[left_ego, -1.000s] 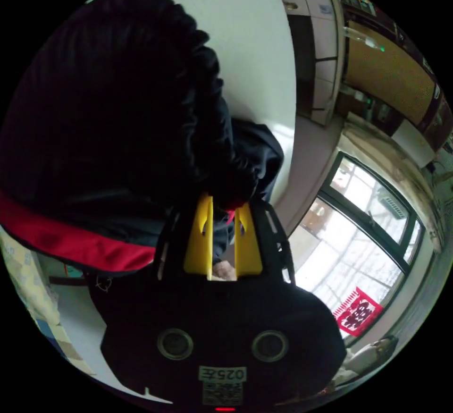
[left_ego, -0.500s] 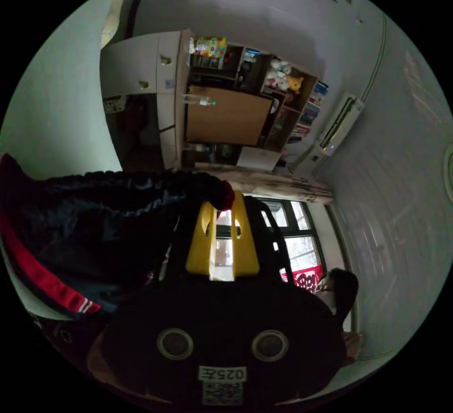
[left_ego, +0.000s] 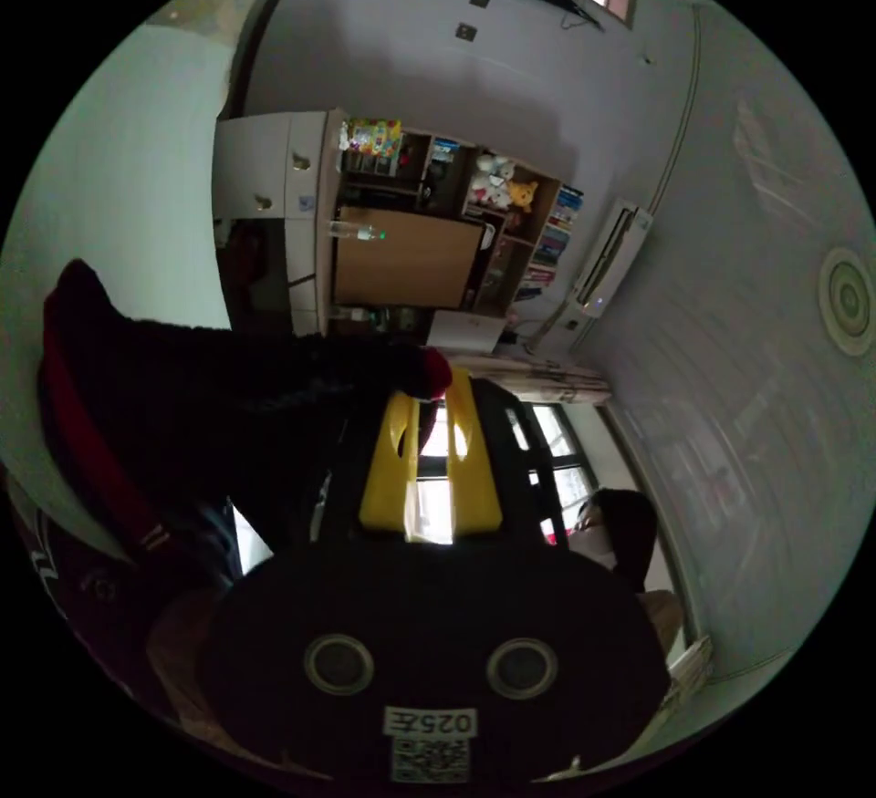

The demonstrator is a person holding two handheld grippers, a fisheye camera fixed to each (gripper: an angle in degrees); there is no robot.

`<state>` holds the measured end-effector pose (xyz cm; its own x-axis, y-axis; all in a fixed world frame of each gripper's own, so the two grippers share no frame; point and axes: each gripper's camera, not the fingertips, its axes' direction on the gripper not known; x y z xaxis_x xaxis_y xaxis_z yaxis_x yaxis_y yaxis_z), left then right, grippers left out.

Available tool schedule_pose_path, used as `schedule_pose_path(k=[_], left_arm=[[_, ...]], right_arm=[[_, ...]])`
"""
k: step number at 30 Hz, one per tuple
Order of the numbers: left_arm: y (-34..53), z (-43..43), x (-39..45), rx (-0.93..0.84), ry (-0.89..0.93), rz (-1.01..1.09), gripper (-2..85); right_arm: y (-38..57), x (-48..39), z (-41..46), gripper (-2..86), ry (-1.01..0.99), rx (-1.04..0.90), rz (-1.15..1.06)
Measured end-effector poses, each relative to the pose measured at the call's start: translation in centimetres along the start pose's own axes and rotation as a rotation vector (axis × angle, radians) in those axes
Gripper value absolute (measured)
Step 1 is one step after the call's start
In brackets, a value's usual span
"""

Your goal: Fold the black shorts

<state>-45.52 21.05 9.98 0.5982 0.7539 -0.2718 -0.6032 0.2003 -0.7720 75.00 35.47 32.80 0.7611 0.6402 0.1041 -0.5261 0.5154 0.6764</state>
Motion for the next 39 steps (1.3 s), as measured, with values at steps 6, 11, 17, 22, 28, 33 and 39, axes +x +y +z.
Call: schedule_pose_path(k=[6, 11, 17, 22, 28, 33, 39], left_arm=[[-4.4, 4.3, 1.0, -0.024, -0.251, 0.003, 0.4], [-11.7, 11.4, -9.6, -0.005, -0.408, -0.159, 2.1], [-11.7, 12.7, -9.7, 0.000, -0.470, -0.076, 3.7], [-5.7, 12.4, -8.1, -0.286, -0.894, -0.009, 8.2], [-2.3, 12.0, -14.7, -0.508, -1.072, -0.158, 5.8], [-3.1, 16.2, -17.3, -0.780, -1.276, -0.071, -0.5], [-3.2, 20.7, -18.0, -1.030, -1.375, 0.027, -1.0]], right_arm=[[-8.6, -4.6, 11.3, 0.3, 0.173, -0.304, -0.251], [-14.0, 5.3, 28.9, 4.9, 0.645, -0.633, -0.228], [-14.6, 6.9, 27.5, 10.5, 0.424, -0.581, -0.198], [-9.6, 9.0, 18.6, 11.7, 0.368, -0.559, -0.158], [1.5, 21.4, 4.9, 11.6, 0.377, -0.335, 0.405], [7.8, 31.7, 1.9, 14.1, 0.160, -0.202, 0.756], [7.2, 38.4, 7.0, 15.9, -0.118, -0.139, 0.881]])
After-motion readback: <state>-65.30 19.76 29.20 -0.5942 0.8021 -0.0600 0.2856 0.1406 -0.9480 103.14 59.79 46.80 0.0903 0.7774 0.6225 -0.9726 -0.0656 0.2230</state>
